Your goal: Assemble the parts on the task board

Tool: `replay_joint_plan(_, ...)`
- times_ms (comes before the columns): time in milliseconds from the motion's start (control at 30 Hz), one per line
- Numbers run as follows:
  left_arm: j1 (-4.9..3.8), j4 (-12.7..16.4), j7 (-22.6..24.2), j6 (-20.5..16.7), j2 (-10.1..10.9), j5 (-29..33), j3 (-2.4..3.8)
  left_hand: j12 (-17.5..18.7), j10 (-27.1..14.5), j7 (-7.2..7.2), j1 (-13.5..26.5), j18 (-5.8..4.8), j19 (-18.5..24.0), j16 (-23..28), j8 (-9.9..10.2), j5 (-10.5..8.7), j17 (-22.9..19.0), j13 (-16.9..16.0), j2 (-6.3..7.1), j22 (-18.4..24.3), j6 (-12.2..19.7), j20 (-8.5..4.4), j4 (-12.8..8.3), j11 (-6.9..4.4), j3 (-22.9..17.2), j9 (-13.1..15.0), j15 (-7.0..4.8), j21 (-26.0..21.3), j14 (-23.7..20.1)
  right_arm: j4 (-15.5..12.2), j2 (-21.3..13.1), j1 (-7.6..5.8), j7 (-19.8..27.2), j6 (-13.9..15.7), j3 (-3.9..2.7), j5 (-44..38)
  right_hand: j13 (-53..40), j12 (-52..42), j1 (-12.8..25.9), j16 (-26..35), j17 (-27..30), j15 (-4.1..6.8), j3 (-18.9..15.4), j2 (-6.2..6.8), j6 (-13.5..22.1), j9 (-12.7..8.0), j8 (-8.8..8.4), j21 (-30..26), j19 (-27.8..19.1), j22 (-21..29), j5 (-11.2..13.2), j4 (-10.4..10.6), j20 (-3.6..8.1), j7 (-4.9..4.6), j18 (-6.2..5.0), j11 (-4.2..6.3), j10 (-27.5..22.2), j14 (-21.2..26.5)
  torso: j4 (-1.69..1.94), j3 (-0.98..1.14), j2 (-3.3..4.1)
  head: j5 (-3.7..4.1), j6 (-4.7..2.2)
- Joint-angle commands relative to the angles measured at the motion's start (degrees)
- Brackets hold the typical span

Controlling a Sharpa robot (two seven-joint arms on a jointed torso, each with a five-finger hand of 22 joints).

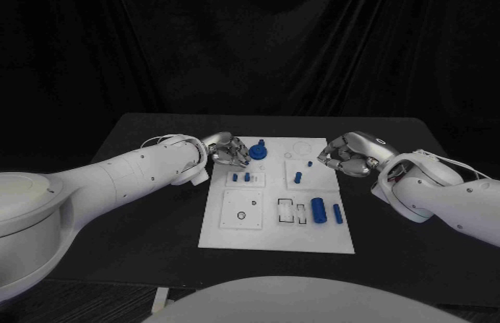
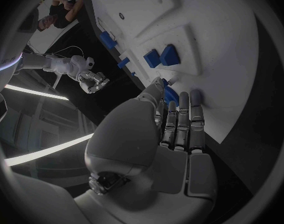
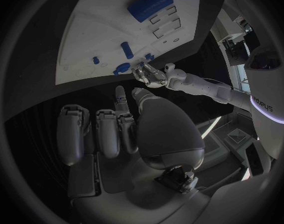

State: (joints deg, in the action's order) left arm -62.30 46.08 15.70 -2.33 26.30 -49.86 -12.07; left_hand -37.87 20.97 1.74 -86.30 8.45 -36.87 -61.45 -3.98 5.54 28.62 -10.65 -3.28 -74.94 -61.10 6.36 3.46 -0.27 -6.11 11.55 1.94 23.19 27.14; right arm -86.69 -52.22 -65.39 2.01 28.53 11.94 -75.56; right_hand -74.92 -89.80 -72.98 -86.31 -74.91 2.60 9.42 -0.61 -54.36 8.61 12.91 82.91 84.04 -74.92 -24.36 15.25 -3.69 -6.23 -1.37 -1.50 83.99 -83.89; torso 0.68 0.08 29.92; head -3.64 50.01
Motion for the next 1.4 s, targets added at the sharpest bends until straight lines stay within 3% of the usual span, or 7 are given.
replay_joint_plan(33, 0.32, -0.05, -0.27, -0.04, 0.08, 0.28, -0.05, -0.1, -0.41, 0.03, -0.49, -0.49, 0.5, -0.19, 0.38, 0.37, 0.06, -0.06, 0.07, -1.51, 0.46, -0.09, -0.35, -0.06, 0.07, -0.07, 0.06, -0.29, -0.41, -0.26, -0.02, 0.12, -1.13, -0.81, -0.03, 1.19, -15.08, -0.2, -0.71, 0.15, -5.65, -0.21, 0.25, 0.07, 0.0, 0.0, -0.3, -0.15, 2.74, -12.44, 0.27, -0.18, -0.09, -0.09, -0.59, -0.16, 6.01, -4.29, 0.01, -0.01, -0.01, 0.02, -0.01)
replay_joint_plan(1400, 0.59, 0.28, -2.13, 1.51, 0.55, 0.28, -0.06, -0.93, -0.76, 0.26, -1.48, -0.36, 0.82, -0.11, 0.15, 2.1, 0.51, -0.33, 0.19, -1.6, 0.54, -0.27, -1.66, 0.14, -0.14, -0.13, -0.25, 0.38, -0.6, 0.1, 0.21, 0.13, -1.35, -1.81, -0.03, 1.83, -15.08, -0.2, -0.72, 0.19, -5.55, -0.22, 0.29, 0.02, -0.04, 0.01, -0.33, -0.23, 2.7, -12.42, 0.31, -0.19, -0.09, -0.09, -0.61, -0.17, 6.01, -4.27, 0.02, 0.01, -0.02, -0.23, -0.01)
